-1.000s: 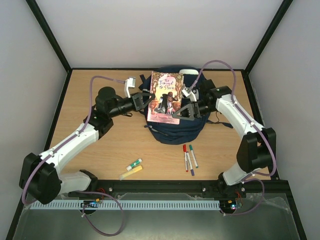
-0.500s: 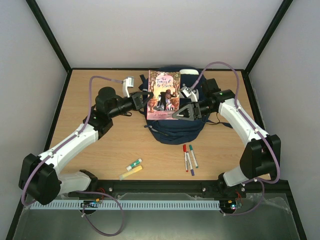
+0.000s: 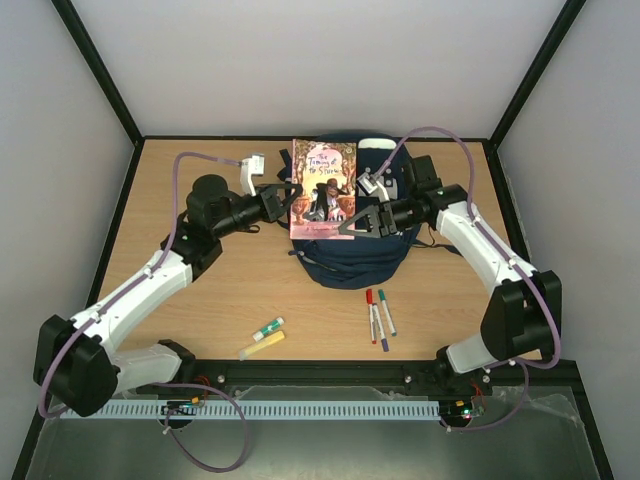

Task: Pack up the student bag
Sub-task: Pick up the book from the center of the board, then place the book in the student bag.

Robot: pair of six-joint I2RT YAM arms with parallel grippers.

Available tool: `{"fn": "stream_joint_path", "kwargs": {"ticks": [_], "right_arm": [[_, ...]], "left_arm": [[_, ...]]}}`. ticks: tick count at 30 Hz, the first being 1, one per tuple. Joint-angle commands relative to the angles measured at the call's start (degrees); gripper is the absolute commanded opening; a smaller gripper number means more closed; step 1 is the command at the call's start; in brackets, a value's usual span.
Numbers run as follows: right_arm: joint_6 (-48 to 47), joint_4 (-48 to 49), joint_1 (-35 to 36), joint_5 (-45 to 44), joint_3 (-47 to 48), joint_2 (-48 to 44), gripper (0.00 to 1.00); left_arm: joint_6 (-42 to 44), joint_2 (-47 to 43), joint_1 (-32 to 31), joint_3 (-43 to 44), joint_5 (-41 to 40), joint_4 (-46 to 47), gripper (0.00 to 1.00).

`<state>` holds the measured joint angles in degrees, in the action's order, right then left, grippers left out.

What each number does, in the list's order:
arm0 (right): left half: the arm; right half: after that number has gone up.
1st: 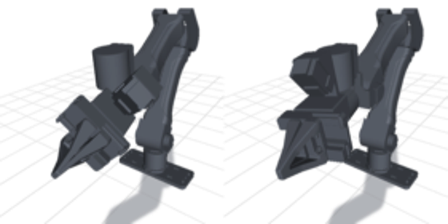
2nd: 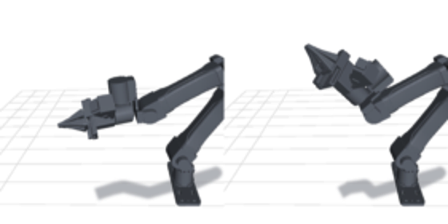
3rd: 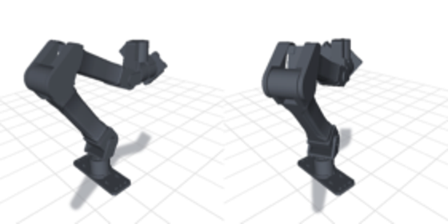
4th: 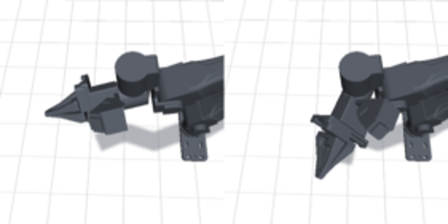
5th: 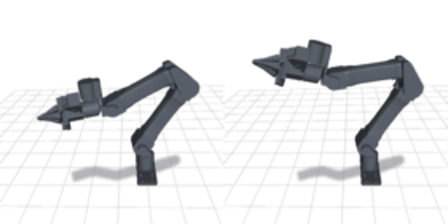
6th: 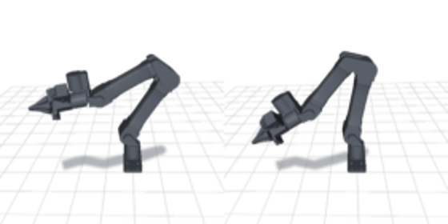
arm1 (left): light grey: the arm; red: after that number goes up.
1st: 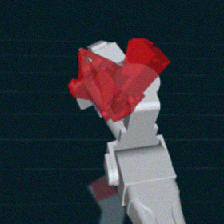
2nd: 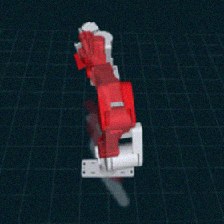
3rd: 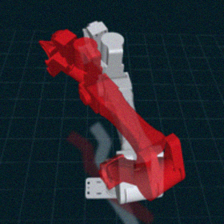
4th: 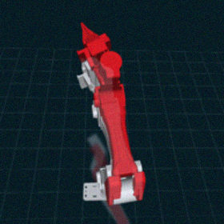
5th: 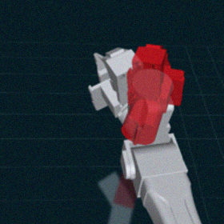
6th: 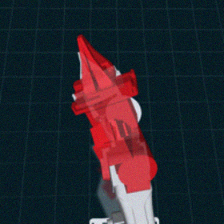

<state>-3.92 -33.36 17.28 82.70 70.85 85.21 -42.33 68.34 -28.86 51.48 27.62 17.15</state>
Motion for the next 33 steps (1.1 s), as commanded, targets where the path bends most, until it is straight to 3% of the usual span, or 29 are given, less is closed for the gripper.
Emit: {"fn": "stream_joint_path", "kwargs": {"ticks": [1,5,11,12,15,18,26,33], "right_arm": [[10.1,9.1,0.3,-2.7,-2.7,-3.7,0.11],[15.1,13.9,0.3,-8.1,-5.2,-5.9,0.01],[15.9,14.8,-0.5,-18.0,-6.5,-7.3,0.01],[15.8,14.8,-0.9,-19.3,-6.4,-7.3,0.01],[13.6,12.3,-3.3,-25.7,-5.0,-7.3,0.01],[11.0,9.8,-6.4,-30.8,-4.0,-7.3,0.01],[-1.2,3.5,-14.2,-50.8,-5.7,-10.7,0.01],[-7.2,1.2,-22.6,-59.1,-10.6,-16.2,0.01]], "left_arm": [[4.8,-1.7,-0.2,2.3,-2.2,-3.7,0.03],[6.8,-2.4,-0.2,2.6,-3.0,-5.9,0.02],[8.0,-3.4,-0.3,1.3,-4.0,-6.6,0.05],[8.4,-3.3,-0.3,1.2,-4.4,-7.0,0.12],[9.9,-2.4,-0.3,1.7,-6.3,-9.8,0.48],[12.2,-1.1,-0.6,2.5,-8.2,-13.3,0.64],[25.7,7.2,-8.9,9.0,-19.6,-24.7,0.66],[40.2,20.3,-21.4,17.8,-32.5,-31.1,0.65]]}}
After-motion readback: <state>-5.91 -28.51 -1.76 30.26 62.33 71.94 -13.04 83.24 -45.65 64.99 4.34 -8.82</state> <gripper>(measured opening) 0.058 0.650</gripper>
